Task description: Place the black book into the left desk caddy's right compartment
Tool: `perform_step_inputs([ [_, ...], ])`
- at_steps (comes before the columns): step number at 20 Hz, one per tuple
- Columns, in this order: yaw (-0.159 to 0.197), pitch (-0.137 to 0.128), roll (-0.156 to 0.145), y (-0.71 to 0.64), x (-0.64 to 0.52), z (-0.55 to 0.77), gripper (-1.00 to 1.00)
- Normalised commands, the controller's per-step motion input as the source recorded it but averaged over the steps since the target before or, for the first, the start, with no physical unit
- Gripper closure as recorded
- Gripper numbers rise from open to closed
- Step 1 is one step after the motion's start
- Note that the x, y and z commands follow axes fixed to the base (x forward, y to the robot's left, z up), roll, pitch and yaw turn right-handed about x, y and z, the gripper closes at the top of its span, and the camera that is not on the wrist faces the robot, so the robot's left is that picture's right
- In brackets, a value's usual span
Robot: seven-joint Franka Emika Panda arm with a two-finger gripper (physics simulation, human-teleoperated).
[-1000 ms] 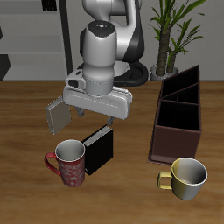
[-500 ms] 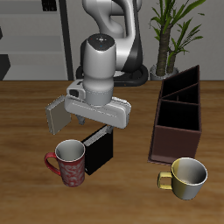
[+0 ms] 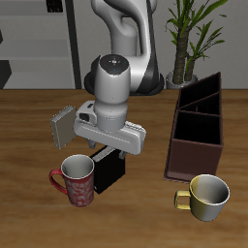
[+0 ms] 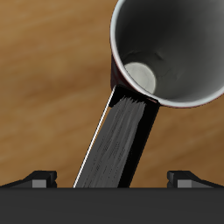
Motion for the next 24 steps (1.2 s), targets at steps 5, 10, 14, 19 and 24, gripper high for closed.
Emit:
perform_step_inputs([
  [5, -0.006, 0.026, 0.030, -0.01, 0.02, -0.17, 1.00],
  [10, -0.007, 0.008, 0.013, 0.03, -0.04, -0.03, 1.00],
  [14, -0.002, -0.024, 0.006, 0.00, -0.02, 0.10, 1.00],
  [19, 0.009, -0.023, 0.013, 0.06, -0.06, 0.14, 1.00],
  [24, 0.012, -0.038, 0.037, 0.17, -0.20, 0.30, 1.00],
])
